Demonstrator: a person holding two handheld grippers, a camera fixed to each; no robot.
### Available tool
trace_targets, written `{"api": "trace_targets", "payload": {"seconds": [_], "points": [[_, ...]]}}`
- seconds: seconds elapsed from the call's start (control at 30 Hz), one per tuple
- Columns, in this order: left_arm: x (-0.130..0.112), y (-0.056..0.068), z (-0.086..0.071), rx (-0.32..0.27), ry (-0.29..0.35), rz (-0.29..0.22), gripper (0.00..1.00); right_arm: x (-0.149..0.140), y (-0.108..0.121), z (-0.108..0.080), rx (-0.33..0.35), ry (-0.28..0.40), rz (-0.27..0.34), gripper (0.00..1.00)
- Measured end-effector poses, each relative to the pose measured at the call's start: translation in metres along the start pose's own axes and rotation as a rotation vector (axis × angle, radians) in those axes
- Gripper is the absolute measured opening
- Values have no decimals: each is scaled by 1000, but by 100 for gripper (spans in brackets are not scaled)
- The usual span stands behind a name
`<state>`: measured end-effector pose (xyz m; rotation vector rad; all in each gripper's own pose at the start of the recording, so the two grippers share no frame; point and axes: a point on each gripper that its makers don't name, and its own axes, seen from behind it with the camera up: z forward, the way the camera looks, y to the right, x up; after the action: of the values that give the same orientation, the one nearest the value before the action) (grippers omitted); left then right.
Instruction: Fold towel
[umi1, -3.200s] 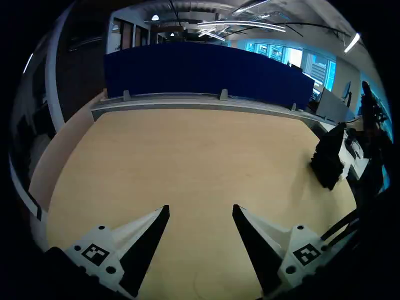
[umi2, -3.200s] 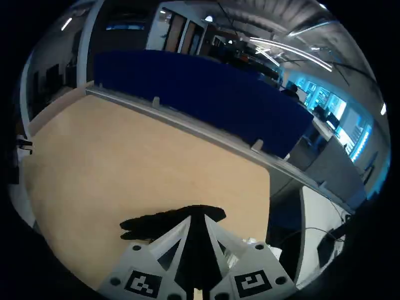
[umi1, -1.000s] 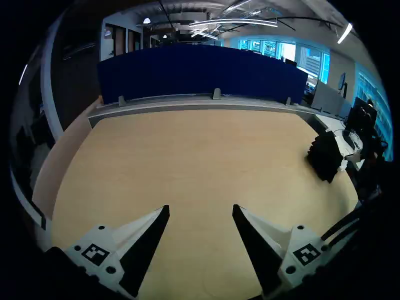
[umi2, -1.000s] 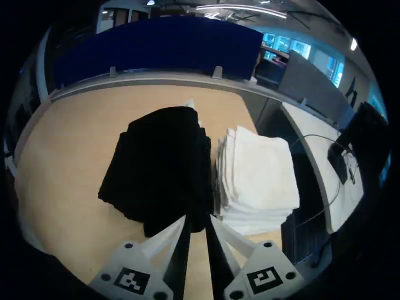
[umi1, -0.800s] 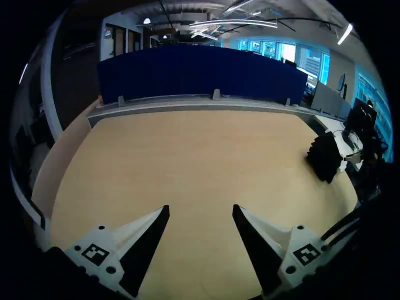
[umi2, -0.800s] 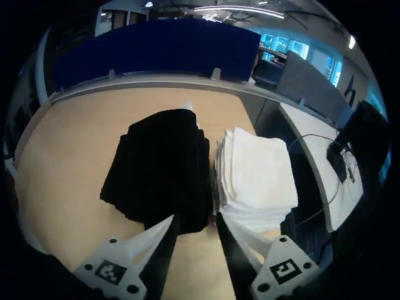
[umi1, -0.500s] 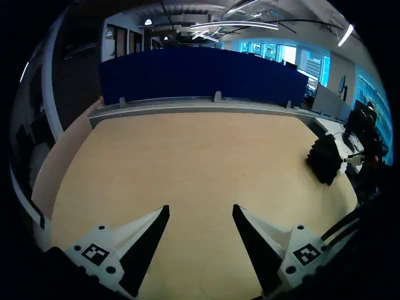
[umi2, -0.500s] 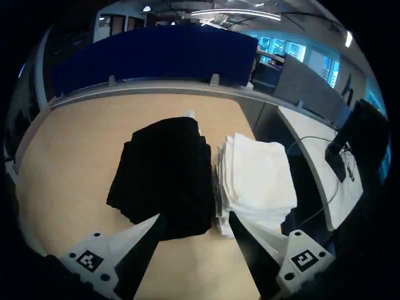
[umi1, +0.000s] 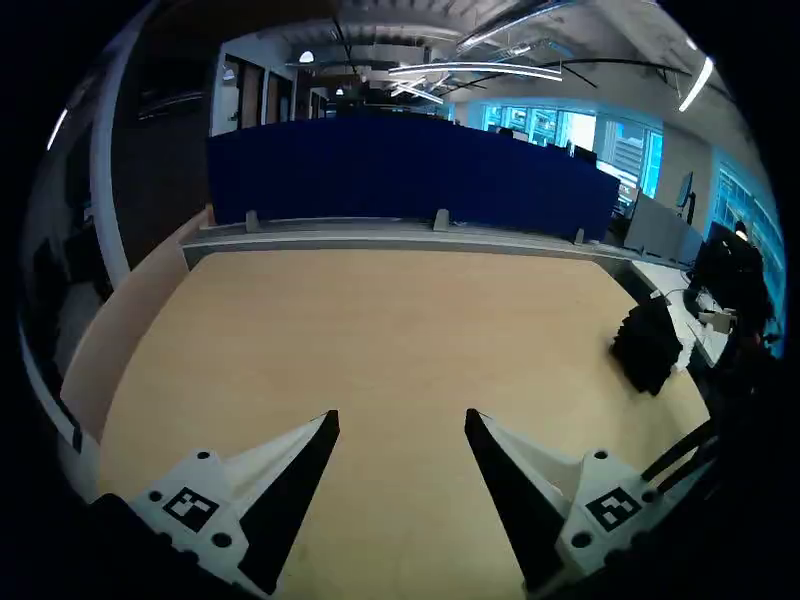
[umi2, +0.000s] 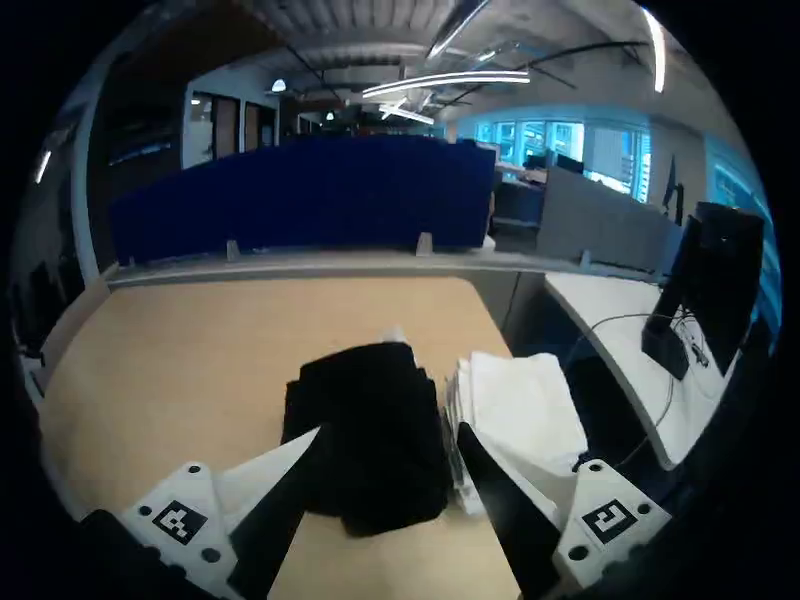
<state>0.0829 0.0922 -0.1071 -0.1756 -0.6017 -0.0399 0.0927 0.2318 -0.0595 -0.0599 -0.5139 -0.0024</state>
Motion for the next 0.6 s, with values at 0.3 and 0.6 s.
{"api": "trace_targets", "payload": {"seconds": [0.3, 0.6], "points": [[33, -7, 0, 6, 89, 2, 93, 68, -18, -34, -19, 280, 58, 96], [69, -18, -3, 21, 196, -27, 93, 93, -27, -47, -55, 372, 32, 96]]}}
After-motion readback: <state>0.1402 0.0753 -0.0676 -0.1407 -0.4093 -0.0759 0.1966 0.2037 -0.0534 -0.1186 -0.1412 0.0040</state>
